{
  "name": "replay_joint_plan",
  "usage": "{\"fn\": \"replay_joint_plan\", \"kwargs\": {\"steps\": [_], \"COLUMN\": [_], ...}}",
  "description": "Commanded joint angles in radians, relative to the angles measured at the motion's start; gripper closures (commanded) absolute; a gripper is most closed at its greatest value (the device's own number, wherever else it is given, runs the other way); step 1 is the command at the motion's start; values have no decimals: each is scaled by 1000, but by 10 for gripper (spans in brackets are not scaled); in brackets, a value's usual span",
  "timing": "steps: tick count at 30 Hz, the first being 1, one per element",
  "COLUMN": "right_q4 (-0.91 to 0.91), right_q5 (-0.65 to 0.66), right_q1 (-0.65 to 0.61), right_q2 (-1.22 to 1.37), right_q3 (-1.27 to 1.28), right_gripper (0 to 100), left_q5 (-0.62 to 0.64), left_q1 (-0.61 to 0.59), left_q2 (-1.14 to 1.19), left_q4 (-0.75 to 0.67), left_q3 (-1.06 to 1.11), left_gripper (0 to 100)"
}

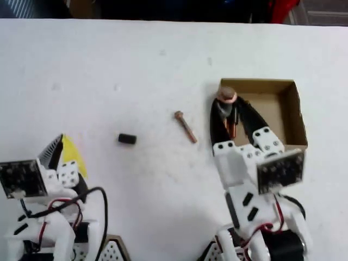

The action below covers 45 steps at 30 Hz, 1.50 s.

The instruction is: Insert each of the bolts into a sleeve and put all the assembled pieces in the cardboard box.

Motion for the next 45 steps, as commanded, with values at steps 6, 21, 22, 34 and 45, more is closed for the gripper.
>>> {"fn": "replay_joint_plan", "kwargs": {"steps": [6,21,22,34,45], "right_q4": [91,73,45,-226,-285], "right_q5": [14,21,23,167,169], "right_q1": [10,346,367,472,524], "right_q2": [35,641,694,1276,1692], "right_q3": [-250,-362,-364,-367,-548], "right_gripper": [982,981,981,981,981], "left_q5": [-87,-83,-83,-81,-89], "left_q1": [18,21,21,22,22], "left_q2": [-73,-73,-73,-73,-73], "left_q4": [0,-127,-141,-112,-61], "left_q3": [118,540,566,709,752], "left_gripper": [978,978,978,978,978]}}
